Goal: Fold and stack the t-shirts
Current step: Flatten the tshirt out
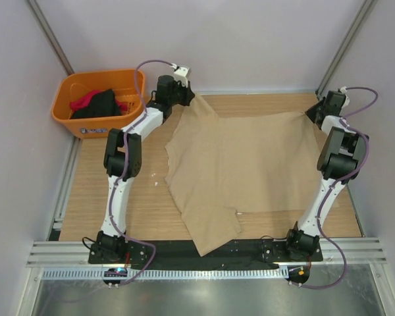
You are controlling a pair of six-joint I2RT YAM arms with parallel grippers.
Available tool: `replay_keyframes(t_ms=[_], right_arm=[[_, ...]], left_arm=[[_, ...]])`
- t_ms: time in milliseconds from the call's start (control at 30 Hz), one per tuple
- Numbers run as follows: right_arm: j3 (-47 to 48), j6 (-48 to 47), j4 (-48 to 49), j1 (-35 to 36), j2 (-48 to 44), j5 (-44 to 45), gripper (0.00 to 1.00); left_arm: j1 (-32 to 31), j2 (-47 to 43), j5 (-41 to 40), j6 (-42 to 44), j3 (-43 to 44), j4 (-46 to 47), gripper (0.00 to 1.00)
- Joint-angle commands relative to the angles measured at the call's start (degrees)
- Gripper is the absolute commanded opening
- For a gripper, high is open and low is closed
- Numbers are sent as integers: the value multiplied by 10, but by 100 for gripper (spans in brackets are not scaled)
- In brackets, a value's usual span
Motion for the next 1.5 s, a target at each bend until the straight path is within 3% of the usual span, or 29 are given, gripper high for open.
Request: replay_keyframes(t_ms=[0,533,800,1000,1200,1467], right_arm=[[43,8,-45,-4,10,-13,1],[65,-14,-183,-18,-31,-1,1],[42,6,-219,-49,-75,8,1],[43,23,-241,-52,-63,-8,1],[49,14,-284,-51,-59,0,1],[-6,-3,-305,-52,-94,26,1]], left_arm=[[-5,-89,-4,-5,-18,-20,0],[-42,-259,-32,-18,-188,-125,0],[-76,-324,-108,-30,-215,-213,0],[-78,-395,-158,-81,-296,-245,0],[-79,-451,-151,-137,-399,-248,0],[-84,-454,-135,-157,-426,-270,0]])
